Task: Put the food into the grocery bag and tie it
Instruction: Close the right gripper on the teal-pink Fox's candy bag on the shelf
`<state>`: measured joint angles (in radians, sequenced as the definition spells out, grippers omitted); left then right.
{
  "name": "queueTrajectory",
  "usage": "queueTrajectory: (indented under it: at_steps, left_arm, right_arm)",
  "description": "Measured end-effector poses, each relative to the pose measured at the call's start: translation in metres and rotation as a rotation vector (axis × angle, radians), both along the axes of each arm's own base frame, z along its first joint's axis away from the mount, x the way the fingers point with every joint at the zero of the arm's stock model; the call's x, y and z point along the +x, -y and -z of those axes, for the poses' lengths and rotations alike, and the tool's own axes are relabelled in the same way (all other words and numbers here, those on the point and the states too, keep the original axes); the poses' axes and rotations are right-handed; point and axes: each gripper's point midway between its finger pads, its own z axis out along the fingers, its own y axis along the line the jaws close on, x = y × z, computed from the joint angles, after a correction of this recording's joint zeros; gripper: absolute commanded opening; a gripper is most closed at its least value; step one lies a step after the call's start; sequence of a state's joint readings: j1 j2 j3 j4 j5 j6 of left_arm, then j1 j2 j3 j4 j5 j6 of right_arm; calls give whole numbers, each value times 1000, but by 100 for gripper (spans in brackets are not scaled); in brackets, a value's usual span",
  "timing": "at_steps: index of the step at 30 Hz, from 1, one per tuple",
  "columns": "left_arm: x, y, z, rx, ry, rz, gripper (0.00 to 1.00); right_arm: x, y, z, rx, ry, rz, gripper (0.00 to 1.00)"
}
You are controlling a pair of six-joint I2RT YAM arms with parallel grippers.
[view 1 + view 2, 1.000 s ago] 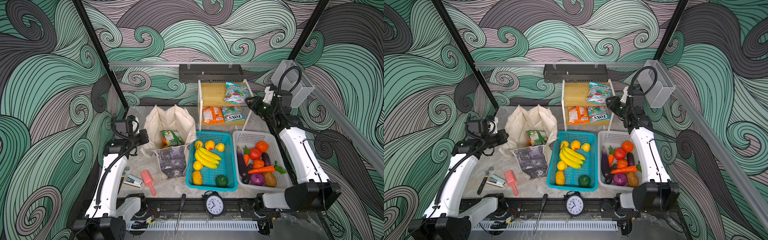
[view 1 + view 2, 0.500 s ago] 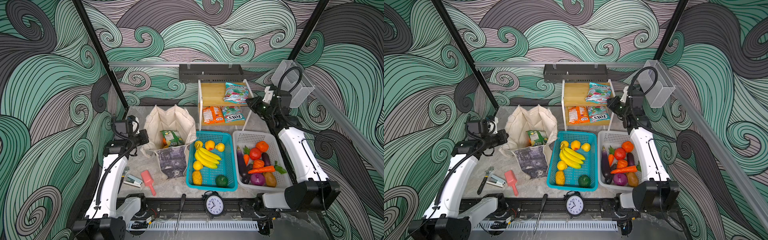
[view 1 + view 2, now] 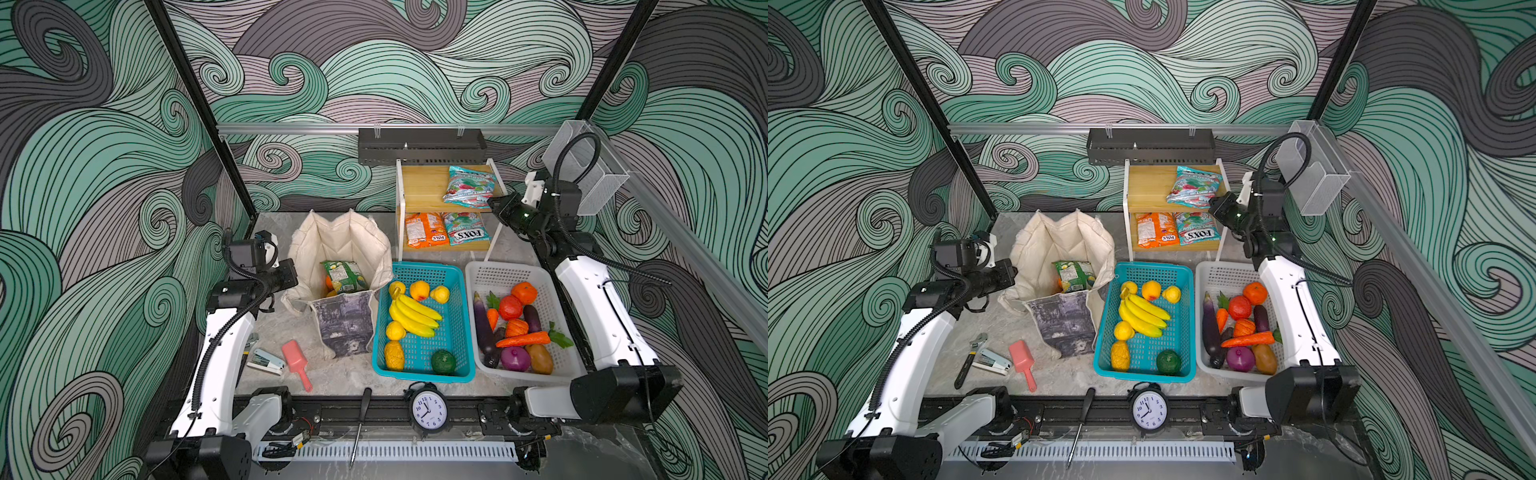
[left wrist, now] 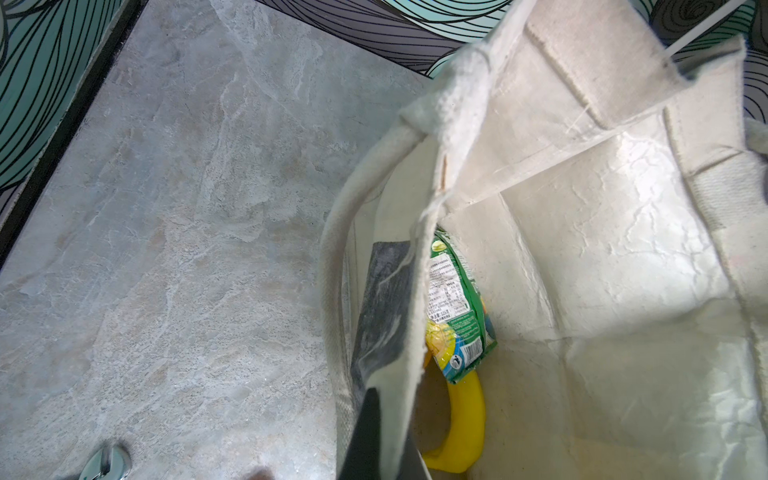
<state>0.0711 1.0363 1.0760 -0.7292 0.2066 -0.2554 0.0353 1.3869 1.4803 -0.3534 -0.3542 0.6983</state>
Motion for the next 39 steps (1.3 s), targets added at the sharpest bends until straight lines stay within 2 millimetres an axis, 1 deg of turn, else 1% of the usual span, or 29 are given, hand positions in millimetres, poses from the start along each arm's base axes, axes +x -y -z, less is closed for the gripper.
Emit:
queueTrajectory:
  at_steps: [3,5,9,12,15,16,19,21,28,31,34,39]
  left_arm:
    - [0,0,0,0,1,0,0]
    - [0,0,0,0,1,1,0]
    - [-1,0,-1,0,5,0,0]
    - [-1,0,-2,0,10,0,0]
    - [-2,0,-2,1,10,1,0]
    - [-2,0,-2,1,9,1,0]
    - [-2,0,-2,1,11,1,0]
    - [-2,0,-2,1,11,1,0]
    - [-2,0,-2,1,11,1,0]
    - [-2,0,-2,1,12,1,0]
    - [-2,0,-2,1,12,1,0]
    - [-2,0,-2,1,12,1,0]
  right_arm:
    - [0,-2,2,10,-3,-14,14]
    - [0,-3,4,19,-5,-20,17]
    - [0,-5,7,28,-14,-28,18]
    - [1,-5,9,29,-17,-29,22]
    - [4,-7,11,36,-18,-37,22]
    - [6,-7,11,38,-19,-38,22]
    - [9,-8,14,44,-21,-43,7]
    - [10,-9,13,52,-19,-48,1]
    - [5,-14,6,55,-5,-58,0]
    - [1,-17,-2,57,4,-71,0]
    - [-4,-26,-18,59,27,-101,0]
    - [-21,-56,-58,43,95,-188,0]
